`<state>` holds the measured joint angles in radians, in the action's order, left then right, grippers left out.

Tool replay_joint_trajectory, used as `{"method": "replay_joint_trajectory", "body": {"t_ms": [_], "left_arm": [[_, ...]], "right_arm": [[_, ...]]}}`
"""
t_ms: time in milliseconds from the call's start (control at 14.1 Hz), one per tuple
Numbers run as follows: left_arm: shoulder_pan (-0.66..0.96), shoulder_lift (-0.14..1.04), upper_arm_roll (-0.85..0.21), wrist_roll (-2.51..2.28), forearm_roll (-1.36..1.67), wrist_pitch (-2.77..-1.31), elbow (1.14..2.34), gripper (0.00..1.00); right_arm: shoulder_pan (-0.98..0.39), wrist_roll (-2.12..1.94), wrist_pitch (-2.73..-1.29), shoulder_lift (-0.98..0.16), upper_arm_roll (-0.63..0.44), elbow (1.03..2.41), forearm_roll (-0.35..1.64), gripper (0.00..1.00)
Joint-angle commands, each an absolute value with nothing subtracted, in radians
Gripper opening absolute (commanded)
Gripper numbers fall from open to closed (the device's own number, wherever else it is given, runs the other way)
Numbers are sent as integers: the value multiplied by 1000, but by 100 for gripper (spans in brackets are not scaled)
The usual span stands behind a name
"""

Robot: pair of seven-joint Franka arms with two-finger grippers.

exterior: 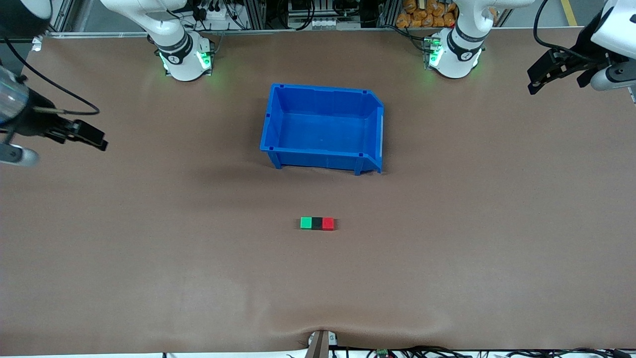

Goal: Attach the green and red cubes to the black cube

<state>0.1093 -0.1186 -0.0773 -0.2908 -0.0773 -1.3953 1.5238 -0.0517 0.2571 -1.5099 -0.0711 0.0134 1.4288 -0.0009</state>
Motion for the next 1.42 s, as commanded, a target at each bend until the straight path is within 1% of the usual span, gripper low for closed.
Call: {"method": "replay_joint_trajectory", "body": {"t_ms": [0,142,283,354,566,778,920,1061,1344], "left_arm": [[104,-164,-78,-268,-72,-1402,1565,100],[103,-164,-74,-252,-54,-1402,1566,100],[94,-160,-74,-249,-54,-1404,1569,100],[94,-150,-74,-247,-49,-1404,1569,100],[72,-146,-74,-236,-32,-1407,1604,100],[32,-138,-72,-189,-31,-1434,1617,100],[23,-144,-71,-186,-15,-1459,1652,100],[-11,-143,-58,-181,30,-1459,1651,100],[0,-120,-67,-167,6,-1459,1641,100]], "right_arm": [[-48,241,-1491,-77,15,1376,-19,100],[-46,165,-1441,-54,15,1417,-14,100],[-48,97,-1448,-2,12,1494,-14,100],[-43,86,-1489,20,12,1523,-14,100],[-34,-24,-1502,35,8,1540,-14,100],[-35,-25,-1496,58,8,1562,-14,100],[-34,-31,-1496,49,8,1546,-15,100],[-34,-29,-1496,37,8,1516,-24,100],[-9,-29,-1499,34,5,1516,-14,100]]}}
